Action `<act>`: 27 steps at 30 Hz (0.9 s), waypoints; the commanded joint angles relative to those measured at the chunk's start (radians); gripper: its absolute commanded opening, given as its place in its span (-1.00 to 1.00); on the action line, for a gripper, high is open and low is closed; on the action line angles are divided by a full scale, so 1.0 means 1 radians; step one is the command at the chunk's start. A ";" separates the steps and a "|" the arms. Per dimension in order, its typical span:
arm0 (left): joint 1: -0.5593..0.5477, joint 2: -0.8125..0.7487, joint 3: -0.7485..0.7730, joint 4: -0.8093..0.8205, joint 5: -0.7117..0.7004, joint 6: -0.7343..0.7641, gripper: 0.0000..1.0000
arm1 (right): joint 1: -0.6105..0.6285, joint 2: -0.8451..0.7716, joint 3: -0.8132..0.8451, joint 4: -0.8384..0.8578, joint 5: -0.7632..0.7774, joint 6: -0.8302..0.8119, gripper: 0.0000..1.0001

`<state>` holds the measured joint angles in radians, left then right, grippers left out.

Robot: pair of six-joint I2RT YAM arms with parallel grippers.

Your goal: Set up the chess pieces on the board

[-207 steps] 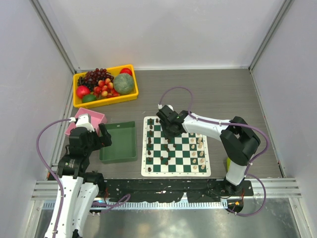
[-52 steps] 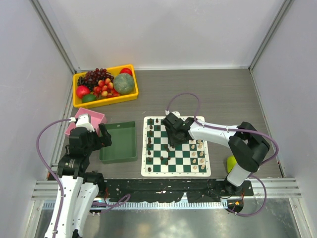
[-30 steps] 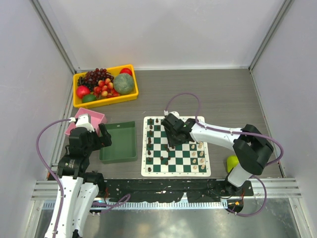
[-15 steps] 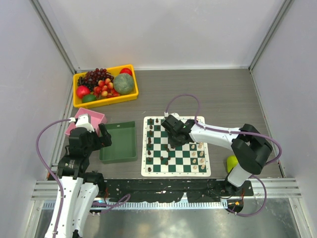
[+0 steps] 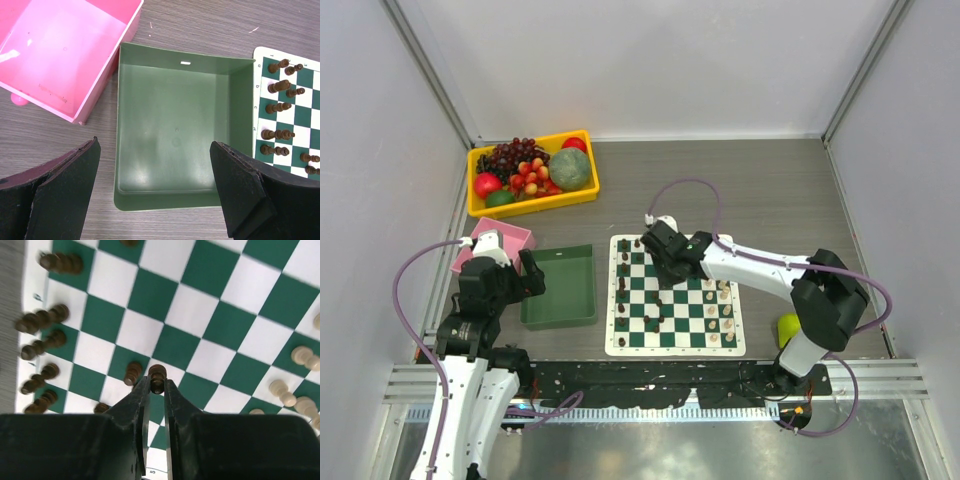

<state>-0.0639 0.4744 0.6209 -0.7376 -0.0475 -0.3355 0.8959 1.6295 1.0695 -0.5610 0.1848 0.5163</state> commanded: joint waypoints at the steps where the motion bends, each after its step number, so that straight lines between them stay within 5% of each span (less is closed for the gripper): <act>1: 0.003 -0.010 0.005 0.027 0.009 -0.002 0.98 | 0.005 0.029 0.148 0.001 0.062 -0.048 -0.67; 27: 0.003 0.004 0.005 0.027 0.006 -0.002 0.98 | 0.005 0.296 0.375 0.035 -0.008 -0.065 -0.64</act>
<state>-0.0639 0.4721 0.6205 -0.7376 -0.0479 -0.3355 0.8959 1.9064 1.3884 -0.5446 0.1722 0.4641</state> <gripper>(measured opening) 0.991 0.196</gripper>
